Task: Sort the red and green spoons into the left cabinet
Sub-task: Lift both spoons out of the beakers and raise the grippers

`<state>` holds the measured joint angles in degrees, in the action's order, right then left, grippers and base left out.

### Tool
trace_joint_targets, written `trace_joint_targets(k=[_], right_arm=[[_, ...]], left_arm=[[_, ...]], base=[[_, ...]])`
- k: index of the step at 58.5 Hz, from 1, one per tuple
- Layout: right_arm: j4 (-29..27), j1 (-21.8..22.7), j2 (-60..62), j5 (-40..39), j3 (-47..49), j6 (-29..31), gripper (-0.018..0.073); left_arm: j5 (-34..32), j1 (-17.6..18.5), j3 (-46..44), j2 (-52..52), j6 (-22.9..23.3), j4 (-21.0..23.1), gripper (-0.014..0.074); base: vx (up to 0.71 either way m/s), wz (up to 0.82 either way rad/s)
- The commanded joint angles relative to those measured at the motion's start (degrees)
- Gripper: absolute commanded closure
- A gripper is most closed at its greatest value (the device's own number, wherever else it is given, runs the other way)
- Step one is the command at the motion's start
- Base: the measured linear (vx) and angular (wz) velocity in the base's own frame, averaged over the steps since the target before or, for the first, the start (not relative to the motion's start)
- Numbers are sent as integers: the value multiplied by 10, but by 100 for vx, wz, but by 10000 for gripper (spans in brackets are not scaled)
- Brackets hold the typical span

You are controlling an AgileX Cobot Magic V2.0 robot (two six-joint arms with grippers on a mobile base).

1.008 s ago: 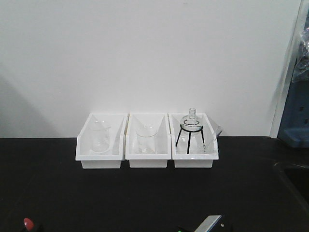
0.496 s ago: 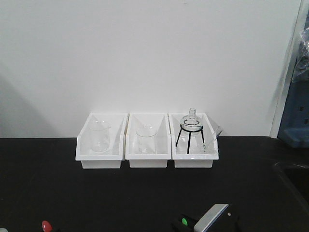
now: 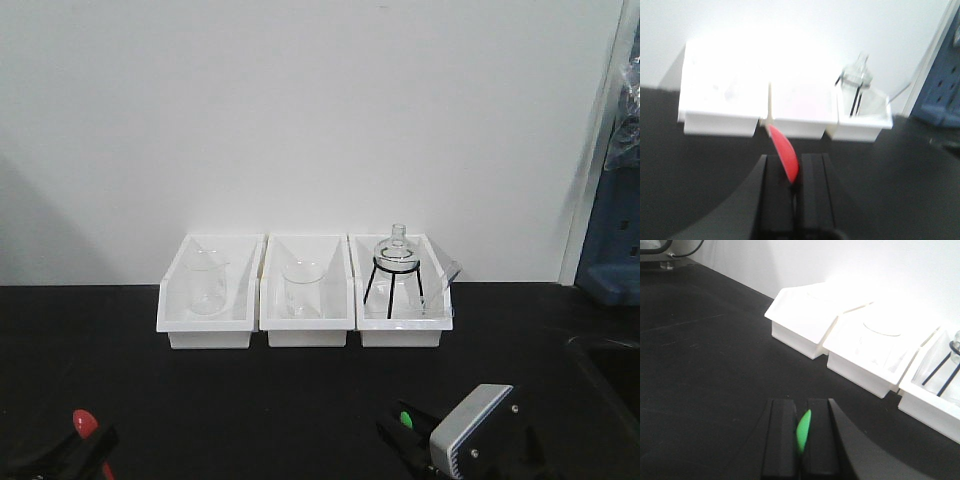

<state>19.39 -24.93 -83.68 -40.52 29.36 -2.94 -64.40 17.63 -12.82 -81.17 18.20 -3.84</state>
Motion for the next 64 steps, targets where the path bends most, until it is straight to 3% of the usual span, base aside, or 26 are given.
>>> trace_joint_targets(k=[1, 7, 19, 28, 36, 44, 58, 64], right_arm=[[-9, 3, 35, -24, 13, -14, 565], [-9, 3, 62, 5, 13, -47, 565], [-9, 3, 147, 136, 14, -102, 565], [-10, 3, 217, 230, 14, -105, 565], [-31, 3, 279, 307, 14, -106, 564], [-45, 3, 343, 365, 14, -106, 564], [-47, 3, 460, 467, 14, -106, 564], [-48, 3, 495, 494, 14, -106, 564]], left_arm=[[-8, 4, -11, 57, 2, 4, 596], [100, 4, -11, 117, 0, 4, 596], [334, 4, -14, 244, -35, 0, 596], [507, 4, -61, 318, -59, -1, 596], [630, 4, -123, 359, -110, -1, 596], [688, 4, -158, 387, -124, 0, 596], [725, 4, -189, 453, -125, 0, 596], [746, 4, -203, 478, -152, 0, 596]], base=[[0, 0], [0, 0], [0, 0], [0, 0], [0, 0], [0, 0], [0, 0], [0, 0]])
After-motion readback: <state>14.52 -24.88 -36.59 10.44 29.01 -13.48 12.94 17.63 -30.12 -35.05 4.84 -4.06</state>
